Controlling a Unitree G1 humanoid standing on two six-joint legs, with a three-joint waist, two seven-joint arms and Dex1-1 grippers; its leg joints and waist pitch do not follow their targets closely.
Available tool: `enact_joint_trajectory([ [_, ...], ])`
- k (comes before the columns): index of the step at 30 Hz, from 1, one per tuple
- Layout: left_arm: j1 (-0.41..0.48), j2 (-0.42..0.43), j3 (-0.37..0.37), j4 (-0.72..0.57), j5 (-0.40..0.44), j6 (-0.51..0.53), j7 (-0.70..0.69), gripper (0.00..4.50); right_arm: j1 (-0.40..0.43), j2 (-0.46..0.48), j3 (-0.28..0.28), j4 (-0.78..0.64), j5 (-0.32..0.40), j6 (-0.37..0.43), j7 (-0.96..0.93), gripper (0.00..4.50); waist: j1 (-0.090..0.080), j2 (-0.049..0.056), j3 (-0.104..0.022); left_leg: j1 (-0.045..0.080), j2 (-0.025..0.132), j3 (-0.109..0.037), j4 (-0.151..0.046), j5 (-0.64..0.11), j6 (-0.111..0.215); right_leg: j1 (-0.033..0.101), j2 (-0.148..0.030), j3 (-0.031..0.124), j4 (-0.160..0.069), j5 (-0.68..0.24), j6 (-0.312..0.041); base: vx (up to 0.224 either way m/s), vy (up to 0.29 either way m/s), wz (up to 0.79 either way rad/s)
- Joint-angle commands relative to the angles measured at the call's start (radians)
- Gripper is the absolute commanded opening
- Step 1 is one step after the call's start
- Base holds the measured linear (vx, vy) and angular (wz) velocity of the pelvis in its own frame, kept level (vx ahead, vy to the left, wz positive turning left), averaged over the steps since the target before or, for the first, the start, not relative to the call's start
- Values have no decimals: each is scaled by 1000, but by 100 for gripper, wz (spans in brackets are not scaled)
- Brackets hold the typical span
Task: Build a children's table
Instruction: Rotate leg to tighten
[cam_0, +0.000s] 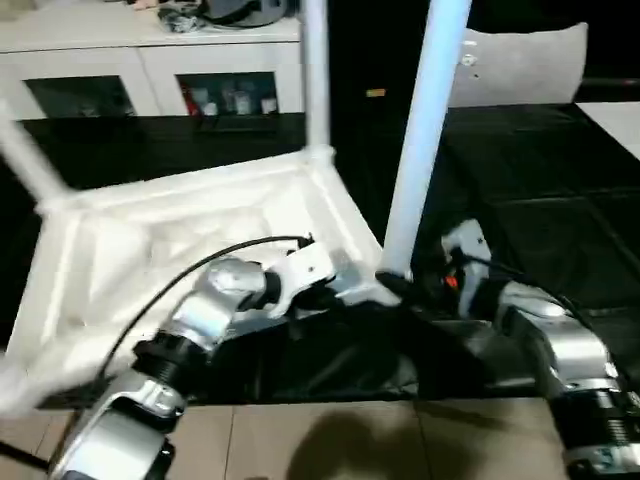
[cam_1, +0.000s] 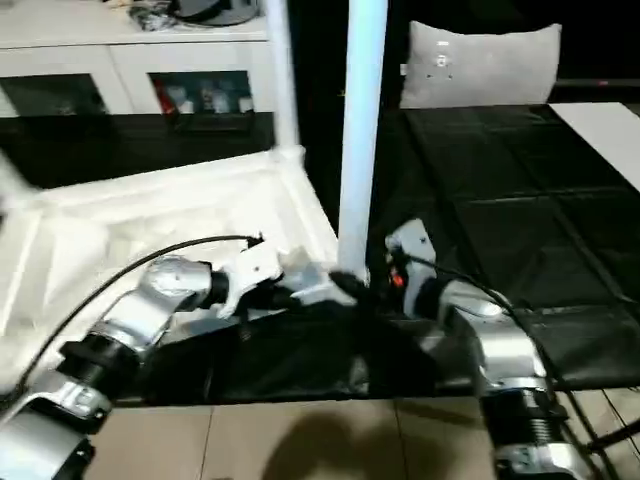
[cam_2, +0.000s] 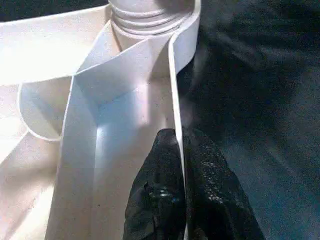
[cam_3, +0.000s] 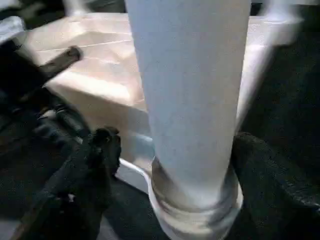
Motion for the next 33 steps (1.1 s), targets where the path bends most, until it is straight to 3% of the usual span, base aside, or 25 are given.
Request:
enact_joint_trajectory([
  [1,-16,30,-47,0,12,-78,-86,0,14,-55,26,-41,25,-9,119,418,3,-8,-63,-3,85,-33,-57,-5,118,60,-119,89,-58,-249,21,0,0,0],
  [5,-24,105,-103,22,16,-192,-244,0,22,-154,59,-47,30,-40,292,418,18,-10,-63,-6,82,-32,-56,-12,125,63,-119,89,-55,-246,33,0,0,0],
  [8,-24,127,-119,18,4,-228,-319,0,11,-175,74,-36,40,-54,357,402,24,-9,-60,-3,74,-27,-57,-36,111,61,-116,84,-65,-301,39,0,0,0],
  [10,-24,143,-136,13,-4,-264,-386,0,-4,-187,97,-26,63,-54,433,402,28,-9,-62,-1,82,-30,-58,-36,109,60,-115,87,-63,-302,37,0,0,0],
  [15,-27,149,-154,13,-6,-297,-414,0,-16,-188,129,-20,77,-48,491,352,35,-11,-64,-3,85,-31,-57,-23,107,61,-119,88,-56,-276,16,0,0,0],
  [16,-27,148,-158,10,-8,-302,-422,0,-23,-185,143,-11,70,-52,506,341,36,-15,-64,-3,85,-30,-57,-20,107,61,-119,88,-55,-275,16,0,0,0],
  [29,-21,142,-154,23,-6,-321,-430,0,-37,-168,189,13,82,-28,566,221,47,-13,-65,-3,84,-29,-57,-11,97,61,-118,87,-58,-286,34,0,0,0],
  [31,-19,140,-148,25,-6,-307,-413,0,-30,-166,189,7,87,-24,568,208,48,-13,-65,-3,82,-29,-57,-11,95,61,-117,87,-58,-290,37,0,0,0],
  [33,-12,130,-127,9,-15,-224,-378,0,-5,-161,180,-32,110,-2,558,203,48,-13,-64,-2,83,-28,-58,-14,92,61,-117,86,-60,-296,40,0,0,0],
])
